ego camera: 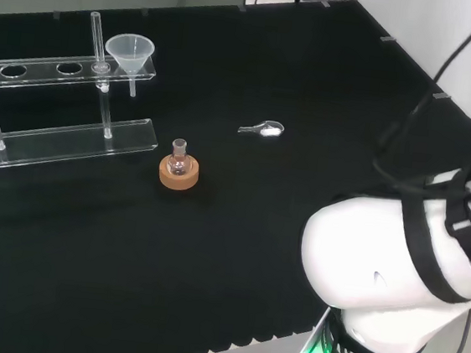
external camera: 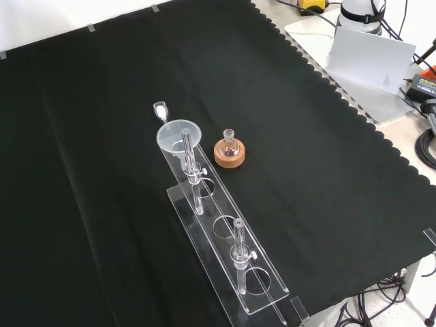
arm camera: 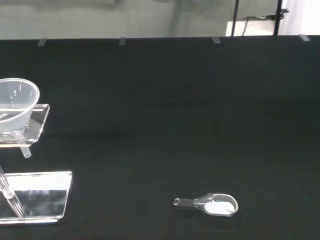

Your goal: Pick up the funnel from the transparent funnel stand.

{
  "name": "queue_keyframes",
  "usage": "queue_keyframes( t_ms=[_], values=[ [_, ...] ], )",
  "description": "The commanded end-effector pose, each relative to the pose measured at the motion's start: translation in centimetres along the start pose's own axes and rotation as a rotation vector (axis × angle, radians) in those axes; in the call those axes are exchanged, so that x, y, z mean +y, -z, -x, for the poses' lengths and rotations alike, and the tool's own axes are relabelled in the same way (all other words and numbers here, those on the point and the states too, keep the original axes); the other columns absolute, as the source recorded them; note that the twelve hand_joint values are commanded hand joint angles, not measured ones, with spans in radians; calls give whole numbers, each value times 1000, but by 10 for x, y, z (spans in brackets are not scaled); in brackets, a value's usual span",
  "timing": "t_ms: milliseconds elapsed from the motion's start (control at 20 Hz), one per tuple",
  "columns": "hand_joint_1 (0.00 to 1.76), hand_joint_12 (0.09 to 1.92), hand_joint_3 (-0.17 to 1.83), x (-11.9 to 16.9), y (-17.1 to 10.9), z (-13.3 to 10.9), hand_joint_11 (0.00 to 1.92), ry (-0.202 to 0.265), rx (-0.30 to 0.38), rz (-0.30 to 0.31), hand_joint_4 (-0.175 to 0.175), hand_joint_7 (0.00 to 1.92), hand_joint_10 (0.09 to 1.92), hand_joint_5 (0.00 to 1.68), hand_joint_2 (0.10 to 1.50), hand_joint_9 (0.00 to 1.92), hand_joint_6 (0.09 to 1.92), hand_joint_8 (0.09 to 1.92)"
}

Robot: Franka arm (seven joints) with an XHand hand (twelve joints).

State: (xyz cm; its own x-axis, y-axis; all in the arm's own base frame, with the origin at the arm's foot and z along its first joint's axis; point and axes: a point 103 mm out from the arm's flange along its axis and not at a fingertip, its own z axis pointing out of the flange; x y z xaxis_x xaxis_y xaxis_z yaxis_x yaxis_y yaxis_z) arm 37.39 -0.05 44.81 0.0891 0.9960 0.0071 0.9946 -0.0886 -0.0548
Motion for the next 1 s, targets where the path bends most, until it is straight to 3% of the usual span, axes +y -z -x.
queue_keyframes(
  t_ms=[50, 300, 550, 1000],
  values=[
    [0, 1336, 391, 60, -16, -25, 173, 84, -21, -17, 10, 33, 642, 244, 1208, 229, 87, 552],
    [7, 1358, 357, 86, -29, -55, 155, 137, -55, -57, 6, 67, 657, 229, 1179, 244, 87, 565],
    [137, 1381, 302, 99, -50, -82, 161, 183, -56, -107, -1, 104, 689, 214, 1090, 279, 87, 597],
    [387, 1384, 226, 114, -75, -123, 246, 219, -59, -174, -29, 83, 720, 217, 903, 310, 87, 638]
  ],
)
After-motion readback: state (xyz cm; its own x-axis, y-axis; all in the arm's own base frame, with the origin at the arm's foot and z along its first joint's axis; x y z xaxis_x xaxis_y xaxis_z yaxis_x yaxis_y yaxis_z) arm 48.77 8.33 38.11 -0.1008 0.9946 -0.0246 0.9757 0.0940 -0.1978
